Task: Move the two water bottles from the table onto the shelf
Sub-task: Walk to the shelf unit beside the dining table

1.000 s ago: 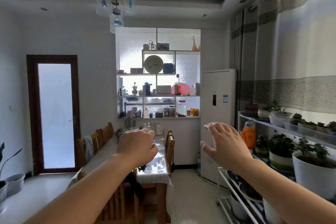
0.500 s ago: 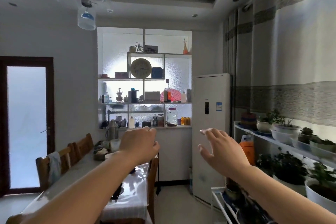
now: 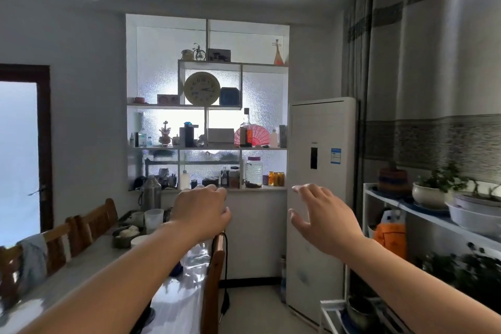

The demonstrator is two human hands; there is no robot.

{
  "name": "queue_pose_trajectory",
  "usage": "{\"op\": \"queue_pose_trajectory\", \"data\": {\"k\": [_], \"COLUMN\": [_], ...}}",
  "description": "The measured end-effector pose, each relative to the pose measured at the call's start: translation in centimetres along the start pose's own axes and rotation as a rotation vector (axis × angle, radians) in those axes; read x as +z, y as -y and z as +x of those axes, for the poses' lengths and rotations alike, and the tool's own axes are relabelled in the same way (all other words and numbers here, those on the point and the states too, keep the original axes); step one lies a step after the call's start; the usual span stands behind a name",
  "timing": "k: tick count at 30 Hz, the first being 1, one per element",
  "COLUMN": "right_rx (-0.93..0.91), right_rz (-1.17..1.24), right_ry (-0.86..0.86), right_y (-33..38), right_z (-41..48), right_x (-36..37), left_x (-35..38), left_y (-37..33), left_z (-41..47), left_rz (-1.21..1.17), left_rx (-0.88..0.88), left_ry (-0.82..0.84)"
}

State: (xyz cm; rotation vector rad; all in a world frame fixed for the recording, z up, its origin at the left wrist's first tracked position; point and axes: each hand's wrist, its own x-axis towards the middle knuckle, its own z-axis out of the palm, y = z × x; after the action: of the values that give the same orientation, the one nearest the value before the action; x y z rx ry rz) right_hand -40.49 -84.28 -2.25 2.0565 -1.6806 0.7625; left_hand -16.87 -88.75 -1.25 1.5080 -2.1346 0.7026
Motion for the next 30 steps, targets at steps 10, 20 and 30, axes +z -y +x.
{"op": "queue_pose_trajectory", "data": {"k": [10,20,30], "right_rx": [0.0,-0.03,-0.13], "right_rz": [0.011,0.016,0.013], "right_ry": [-0.012,0.004,0.01], "right_y": [-5.9,-14.5,-25.0], "right_z": [15.6,26.9,41.4], "right_x": [9.2,19.3,27.8], "left_x": [10.7,21.5,30.2], "left_y": [2.5,2.9,1.5], "left_z": [15.5,26.5,41.2], "left_rz": [-0.053,0.014,0.092], "left_rx": [0.002,-0.075,-0.177], "left_ry": [-0.011,0.022,0.029]}}
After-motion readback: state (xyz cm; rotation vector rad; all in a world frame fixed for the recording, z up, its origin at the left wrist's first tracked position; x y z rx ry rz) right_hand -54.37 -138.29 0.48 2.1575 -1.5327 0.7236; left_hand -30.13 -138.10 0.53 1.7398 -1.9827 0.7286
